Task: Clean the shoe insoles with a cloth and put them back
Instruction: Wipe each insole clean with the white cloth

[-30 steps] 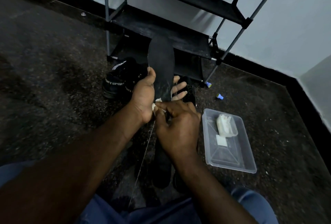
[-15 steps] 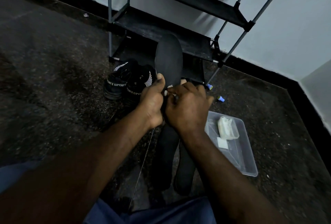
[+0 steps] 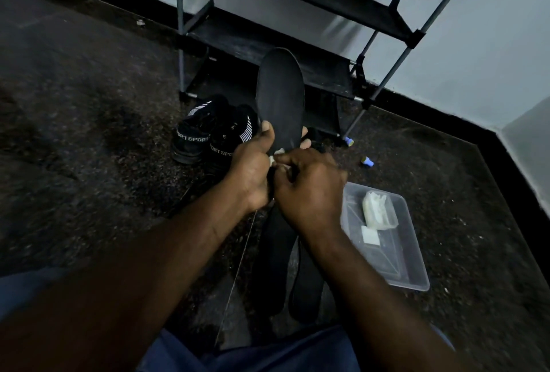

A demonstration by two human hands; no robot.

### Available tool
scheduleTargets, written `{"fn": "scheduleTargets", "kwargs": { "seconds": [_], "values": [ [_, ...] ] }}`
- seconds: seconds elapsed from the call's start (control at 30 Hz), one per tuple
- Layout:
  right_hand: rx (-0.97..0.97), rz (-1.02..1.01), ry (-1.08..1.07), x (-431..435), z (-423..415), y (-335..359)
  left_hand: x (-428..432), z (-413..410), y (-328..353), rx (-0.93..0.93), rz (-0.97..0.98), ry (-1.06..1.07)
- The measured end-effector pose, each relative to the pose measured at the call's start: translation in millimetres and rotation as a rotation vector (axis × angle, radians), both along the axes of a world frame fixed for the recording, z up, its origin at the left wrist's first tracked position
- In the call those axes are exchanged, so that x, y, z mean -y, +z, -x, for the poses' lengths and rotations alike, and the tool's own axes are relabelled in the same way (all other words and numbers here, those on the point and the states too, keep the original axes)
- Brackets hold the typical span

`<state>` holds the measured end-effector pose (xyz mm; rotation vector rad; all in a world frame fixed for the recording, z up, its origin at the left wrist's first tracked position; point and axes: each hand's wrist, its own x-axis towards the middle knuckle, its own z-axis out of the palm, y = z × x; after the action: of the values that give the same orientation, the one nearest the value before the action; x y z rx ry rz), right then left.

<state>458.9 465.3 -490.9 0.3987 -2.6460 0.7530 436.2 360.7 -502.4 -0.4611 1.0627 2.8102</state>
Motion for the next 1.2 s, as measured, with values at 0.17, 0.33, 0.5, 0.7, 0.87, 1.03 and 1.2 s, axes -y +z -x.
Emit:
{"fn": "scheduleTargets", "kwargs": {
  "seconds": [0.17, 0.33, 0.5, 0.7, 0.87, 1.03, 1.2],
  "values": [
    [-0.031, 0.041, -0.129, -12, 25, 11, -6, -1, 0, 0.016, 0.071, -0.005],
    [-0.046, -0.098, 0.044, -6, 7, 0, -3, -1, -2, 0.020, 0.021, 0.021],
    [-0.060, -0.103, -0.151, -12, 33, 12, -2, 0, 0, 0.019, 0.066, 0.021],
    [-0.032, -0.092, 0.086, -4, 13, -1, 5, 1, -3, 0.017, 0.052, 0.033],
    [-0.155, -0.182, -0.050, -13, 32, 13, -1, 2, 3, 0.038, 0.054, 0.012],
    [-0.115, -0.090, 0.008, -7, 23, 9, -2, -2, 0, 0.061, 0.076, 0.034],
    [-0.170, -0.267, 0.043, -15, 21, 6, -5, -3, 3, 0.070, 0.079, 0.021]
  ]
}}
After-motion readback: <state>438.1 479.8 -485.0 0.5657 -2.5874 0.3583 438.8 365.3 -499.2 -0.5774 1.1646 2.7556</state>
